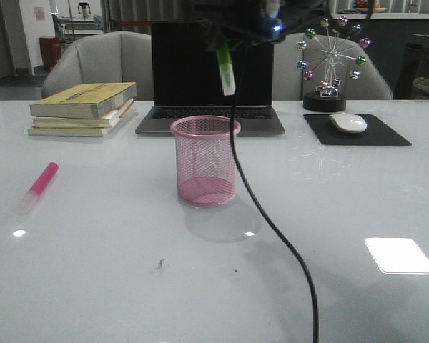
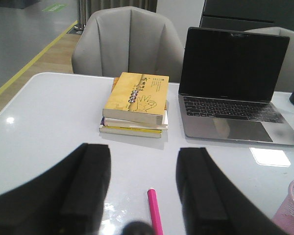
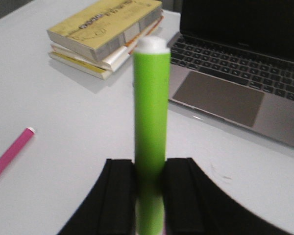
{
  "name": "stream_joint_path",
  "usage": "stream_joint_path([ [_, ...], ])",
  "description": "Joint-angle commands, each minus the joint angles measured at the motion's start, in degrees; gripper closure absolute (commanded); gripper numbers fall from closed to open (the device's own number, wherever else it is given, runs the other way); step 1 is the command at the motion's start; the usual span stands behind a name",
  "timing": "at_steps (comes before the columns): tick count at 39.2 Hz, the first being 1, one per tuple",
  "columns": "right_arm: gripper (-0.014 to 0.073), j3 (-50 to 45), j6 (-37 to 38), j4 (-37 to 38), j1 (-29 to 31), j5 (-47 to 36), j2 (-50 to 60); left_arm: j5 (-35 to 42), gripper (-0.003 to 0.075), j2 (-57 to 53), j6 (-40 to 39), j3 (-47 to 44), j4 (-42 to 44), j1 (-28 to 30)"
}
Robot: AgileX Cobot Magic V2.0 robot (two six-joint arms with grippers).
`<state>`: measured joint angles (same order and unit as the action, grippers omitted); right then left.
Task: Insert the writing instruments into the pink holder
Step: 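Lift the green marker upright and carry it above the pink holder, then lower the green marker into the holder and open the right gripper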
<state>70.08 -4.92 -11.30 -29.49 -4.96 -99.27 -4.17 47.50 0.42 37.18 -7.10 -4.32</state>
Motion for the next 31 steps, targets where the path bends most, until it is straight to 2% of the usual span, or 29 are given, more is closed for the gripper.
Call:
stream_joint_path([
  [1, 0.0565, 1.45, -0.22, -0.02, -1.56, -10.62, 1.58, 5.02, 0.0339, -0.22, -0.42, 2.23, -0.41, -0.25],
  [6, 0.0565, 1.45, -0.15, -0.02, -2.38, -14.73, -0.94, 5.02, 0.0339, -0.22, -0.42, 2.23, -0.41, -0.25],
  [31, 0.0564, 1.45, -0.10, -0.02, -2.38, -12.51, -4.44, 5.02, 0.0339, -0.22, -0.42, 2.23, -0.41, -0.25],
])
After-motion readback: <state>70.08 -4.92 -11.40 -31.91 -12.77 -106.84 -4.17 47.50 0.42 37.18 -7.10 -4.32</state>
